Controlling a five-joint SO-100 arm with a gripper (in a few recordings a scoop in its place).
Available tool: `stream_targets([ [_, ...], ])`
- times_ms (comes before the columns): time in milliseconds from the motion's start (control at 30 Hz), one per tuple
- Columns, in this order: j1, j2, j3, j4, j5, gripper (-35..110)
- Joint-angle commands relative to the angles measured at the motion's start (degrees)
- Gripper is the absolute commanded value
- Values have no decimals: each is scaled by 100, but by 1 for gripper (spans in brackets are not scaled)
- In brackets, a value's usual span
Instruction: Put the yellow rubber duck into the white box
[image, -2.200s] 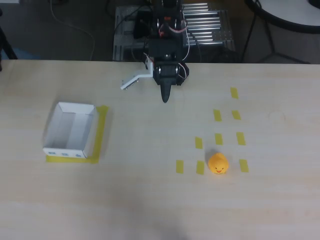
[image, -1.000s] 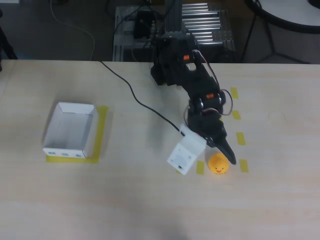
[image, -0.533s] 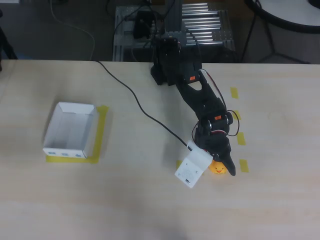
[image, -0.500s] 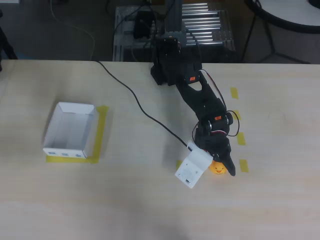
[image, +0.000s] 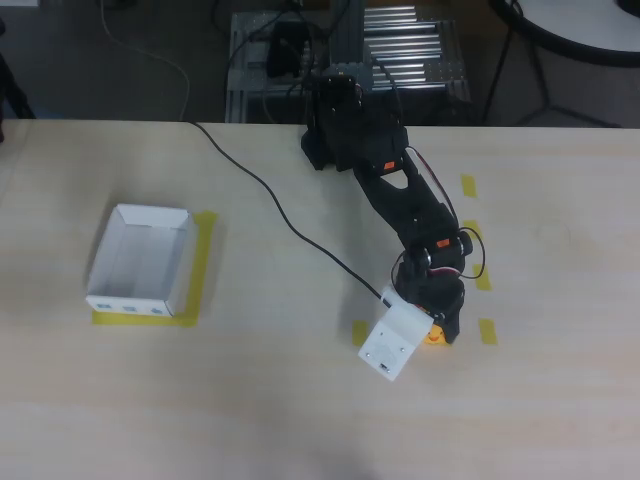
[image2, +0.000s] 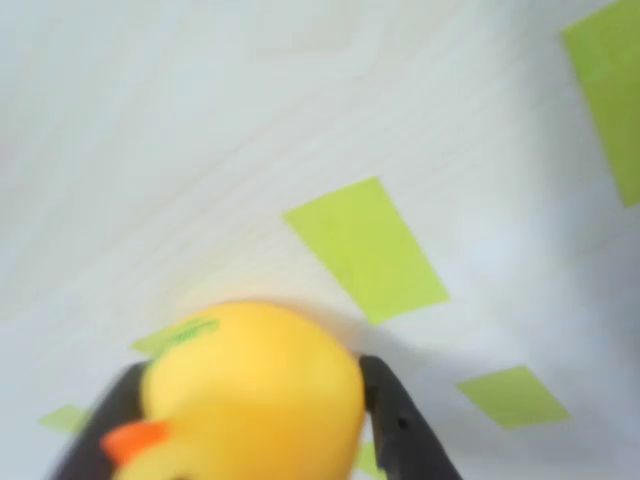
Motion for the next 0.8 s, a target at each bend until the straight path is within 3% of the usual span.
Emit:
stream_targets([
  [0,-193,246,-782,62,70,2],
  [233,114,976,-1002,62,563,0],
  [433,1134,3964,-185,-88,1081,0],
  [767,4764,9325,4746,-3032,2584,0],
])
